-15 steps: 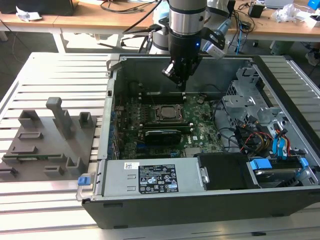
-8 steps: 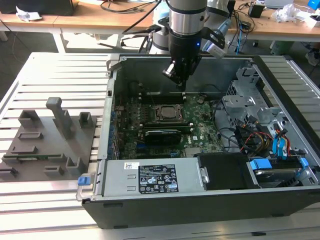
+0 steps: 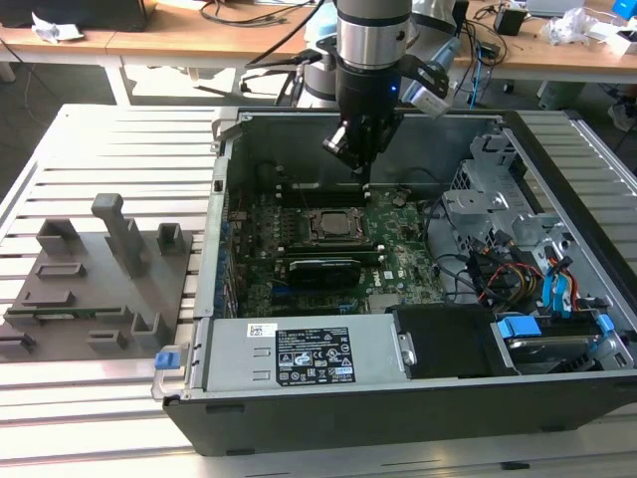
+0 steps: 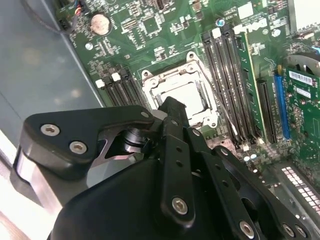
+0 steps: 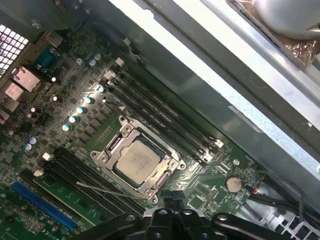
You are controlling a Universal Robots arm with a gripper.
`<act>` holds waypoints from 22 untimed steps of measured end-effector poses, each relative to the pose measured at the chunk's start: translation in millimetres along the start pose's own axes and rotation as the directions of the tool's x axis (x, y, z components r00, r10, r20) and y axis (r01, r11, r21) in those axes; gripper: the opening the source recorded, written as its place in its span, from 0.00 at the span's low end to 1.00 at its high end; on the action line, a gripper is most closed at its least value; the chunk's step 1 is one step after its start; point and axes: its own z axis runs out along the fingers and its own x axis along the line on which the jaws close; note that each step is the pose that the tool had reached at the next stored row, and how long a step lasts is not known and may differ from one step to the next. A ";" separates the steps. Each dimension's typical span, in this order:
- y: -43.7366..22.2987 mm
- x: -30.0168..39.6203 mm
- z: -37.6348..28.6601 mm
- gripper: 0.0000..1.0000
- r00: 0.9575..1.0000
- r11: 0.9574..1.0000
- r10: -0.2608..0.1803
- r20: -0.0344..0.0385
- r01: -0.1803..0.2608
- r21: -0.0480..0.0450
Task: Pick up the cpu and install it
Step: 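Install the first cpu locking lever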
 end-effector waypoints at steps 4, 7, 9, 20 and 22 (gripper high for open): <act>0.0 0.0 0.6 0.11 0.998 0.998 0.056 -0.007 -0.056 0.007; 0.1 0.1 1.0 0.11 0.995 0.995 0.100 -0.009 -0.100 0.009; 0.1 0.1 1.2 0.11 0.993 0.993 0.115 -0.010 -0.115 0.010; 0.1 0.1 1.9 0.11 0.976 0.976 0.216 -0.017 -0.216 0.018; 0.1 0.1 2.0 0.11 0.972 0.972 0.235 -0.018 -0.235 0.019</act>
